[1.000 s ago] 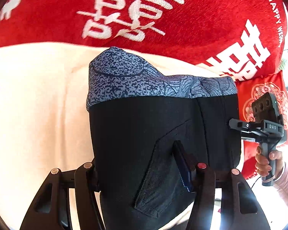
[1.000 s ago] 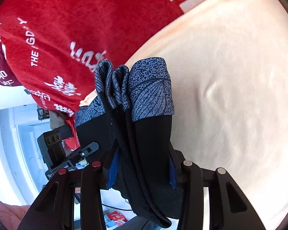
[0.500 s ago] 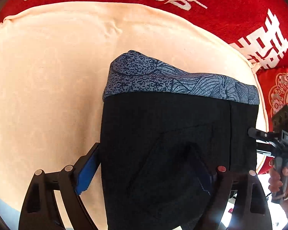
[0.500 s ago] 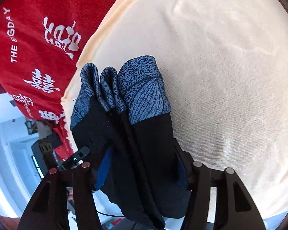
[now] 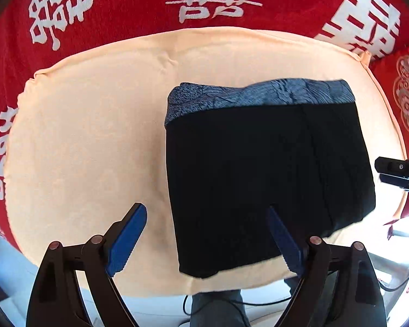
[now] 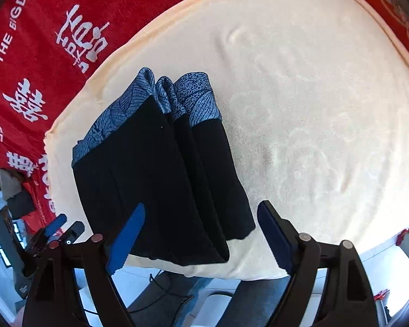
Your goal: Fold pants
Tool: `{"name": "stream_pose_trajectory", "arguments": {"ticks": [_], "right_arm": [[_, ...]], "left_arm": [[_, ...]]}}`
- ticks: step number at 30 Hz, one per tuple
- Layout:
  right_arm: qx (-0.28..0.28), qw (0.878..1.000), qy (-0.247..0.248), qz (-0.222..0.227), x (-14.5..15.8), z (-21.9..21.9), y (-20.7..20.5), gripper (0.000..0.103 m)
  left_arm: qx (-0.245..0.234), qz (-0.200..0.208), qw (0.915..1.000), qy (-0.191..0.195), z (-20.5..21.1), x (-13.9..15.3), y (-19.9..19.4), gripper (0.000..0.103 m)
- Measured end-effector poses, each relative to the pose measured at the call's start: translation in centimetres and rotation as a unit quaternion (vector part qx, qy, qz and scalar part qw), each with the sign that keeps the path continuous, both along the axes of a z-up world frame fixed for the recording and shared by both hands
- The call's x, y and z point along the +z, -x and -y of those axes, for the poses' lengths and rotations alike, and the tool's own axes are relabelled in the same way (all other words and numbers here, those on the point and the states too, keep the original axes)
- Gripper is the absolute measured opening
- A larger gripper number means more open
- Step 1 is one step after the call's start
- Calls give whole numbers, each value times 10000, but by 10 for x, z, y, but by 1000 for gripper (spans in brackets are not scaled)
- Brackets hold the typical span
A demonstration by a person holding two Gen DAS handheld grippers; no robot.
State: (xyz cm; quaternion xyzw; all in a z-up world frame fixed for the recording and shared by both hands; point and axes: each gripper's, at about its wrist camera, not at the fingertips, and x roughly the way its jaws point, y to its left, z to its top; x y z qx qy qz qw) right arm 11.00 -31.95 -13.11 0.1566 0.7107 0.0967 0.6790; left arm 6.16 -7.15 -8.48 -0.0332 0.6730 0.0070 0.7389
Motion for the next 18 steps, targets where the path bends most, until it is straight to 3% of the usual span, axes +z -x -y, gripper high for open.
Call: {"name": "stream_pose_trajectory", "arguments": {"ticks": [2,6,9,13,18], "right_arm": [[97,9995,237,182,13,-9,7,103],[509,9944,752,533,41,-34,19,103],[715,9924,919,387,53,-48,27,103],[533,9938,965,139,64,-54,36,103],[616,9922,1067,175,85,-63,46,103]], "left_arm": [[-63,-41,10000,-22,4,7,6,103],[-155,-85,9998,-75,15,20,9,103],[-203,13,9994,-266,20,34,9,103],[-214,27,9986,-479,13,51,12,103],[-162,153,9977,-642,0,74,14,103]]}}
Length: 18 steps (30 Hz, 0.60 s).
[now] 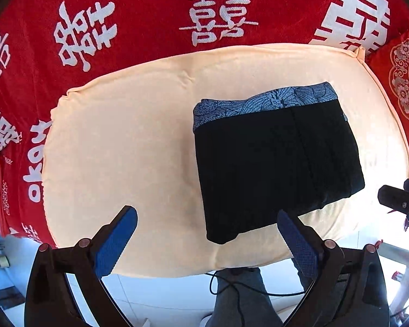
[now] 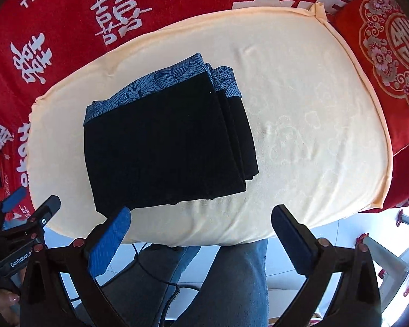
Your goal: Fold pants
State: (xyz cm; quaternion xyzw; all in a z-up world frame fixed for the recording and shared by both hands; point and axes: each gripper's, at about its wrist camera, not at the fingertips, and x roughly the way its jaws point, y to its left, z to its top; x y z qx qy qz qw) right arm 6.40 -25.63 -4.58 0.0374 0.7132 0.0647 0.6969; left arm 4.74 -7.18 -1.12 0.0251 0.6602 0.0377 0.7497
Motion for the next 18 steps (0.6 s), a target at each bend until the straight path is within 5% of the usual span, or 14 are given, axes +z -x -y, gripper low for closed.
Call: {"name": "stream_pose_trajectory", "arguments": {"ticks": [18], "right_arm": [[455,9989,-49,124,28,-10,-17,103]], "left_arm": [[-99,10,9999,-38,7,28,-3,103]]}}
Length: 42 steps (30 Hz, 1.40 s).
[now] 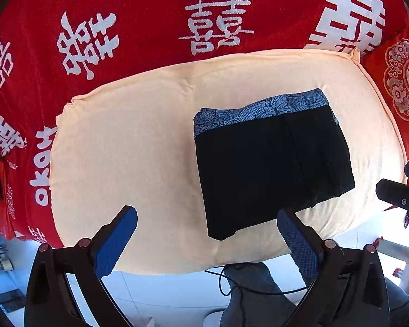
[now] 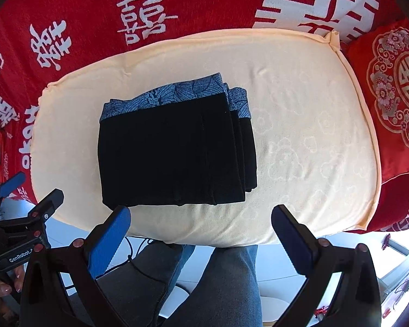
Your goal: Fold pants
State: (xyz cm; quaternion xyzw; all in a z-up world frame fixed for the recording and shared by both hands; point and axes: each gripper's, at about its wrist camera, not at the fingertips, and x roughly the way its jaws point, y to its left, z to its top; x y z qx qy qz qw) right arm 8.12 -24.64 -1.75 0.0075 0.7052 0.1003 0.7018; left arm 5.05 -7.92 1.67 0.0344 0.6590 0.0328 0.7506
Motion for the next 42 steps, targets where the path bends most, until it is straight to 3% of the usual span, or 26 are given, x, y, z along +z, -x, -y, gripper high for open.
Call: {"name": "stream_pose_trajectory", "arguments": {"ticks": [42], "right_arm": [[392,9991,105,160,6,-10,3,103]], "left_arm": [[-133,119,9998,43,10,14,3,103]]}}
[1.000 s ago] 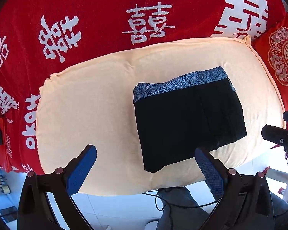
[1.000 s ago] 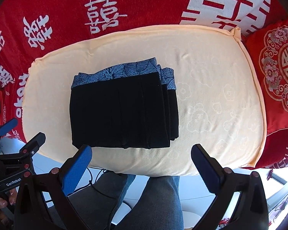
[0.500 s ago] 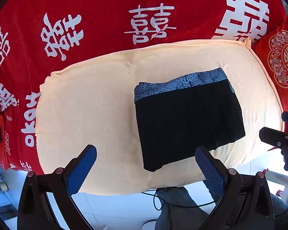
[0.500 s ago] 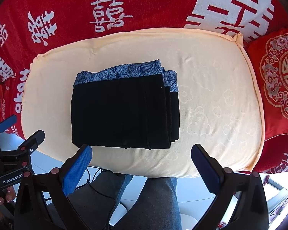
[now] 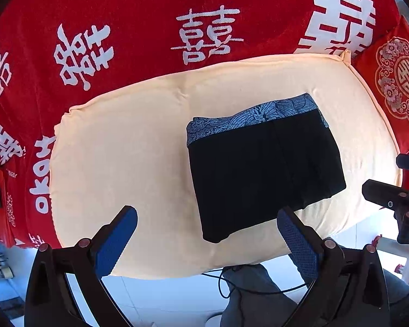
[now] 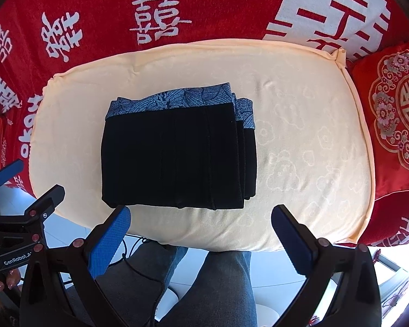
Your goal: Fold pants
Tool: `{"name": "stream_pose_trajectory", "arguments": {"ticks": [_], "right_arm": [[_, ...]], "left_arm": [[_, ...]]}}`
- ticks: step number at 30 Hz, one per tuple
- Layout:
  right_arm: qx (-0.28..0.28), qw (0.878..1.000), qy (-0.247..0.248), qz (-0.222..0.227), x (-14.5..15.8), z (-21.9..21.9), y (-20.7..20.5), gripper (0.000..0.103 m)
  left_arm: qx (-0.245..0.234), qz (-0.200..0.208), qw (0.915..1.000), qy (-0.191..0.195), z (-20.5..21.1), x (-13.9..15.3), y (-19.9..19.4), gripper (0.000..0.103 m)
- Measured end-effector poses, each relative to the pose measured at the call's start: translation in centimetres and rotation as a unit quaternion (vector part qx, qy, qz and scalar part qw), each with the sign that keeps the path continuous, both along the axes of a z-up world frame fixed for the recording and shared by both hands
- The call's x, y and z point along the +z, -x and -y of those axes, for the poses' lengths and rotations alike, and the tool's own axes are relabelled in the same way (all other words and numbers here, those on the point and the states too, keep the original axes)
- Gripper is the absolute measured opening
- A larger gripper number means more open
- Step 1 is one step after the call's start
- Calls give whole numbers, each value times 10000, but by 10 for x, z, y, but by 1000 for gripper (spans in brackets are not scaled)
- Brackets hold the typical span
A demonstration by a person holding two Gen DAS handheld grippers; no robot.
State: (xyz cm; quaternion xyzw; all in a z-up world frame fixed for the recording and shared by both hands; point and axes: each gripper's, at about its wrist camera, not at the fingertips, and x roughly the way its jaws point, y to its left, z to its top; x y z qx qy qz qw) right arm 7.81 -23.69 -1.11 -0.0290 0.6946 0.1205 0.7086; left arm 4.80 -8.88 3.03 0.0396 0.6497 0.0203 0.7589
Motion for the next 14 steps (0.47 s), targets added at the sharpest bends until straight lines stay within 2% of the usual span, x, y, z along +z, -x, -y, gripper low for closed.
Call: {"name": "stream_pose_trajectory", "arguments": {"ticks": [8,14], "right_arm": [[20,10000,17,-30,-1,-3,2,103],[23,10000,31,-75,-3,-5,2,103]], "left_arm": [[-90,-12,10000,-32,3,0,0,103],[-69,77,9999,96,2,4,1,103]]}}
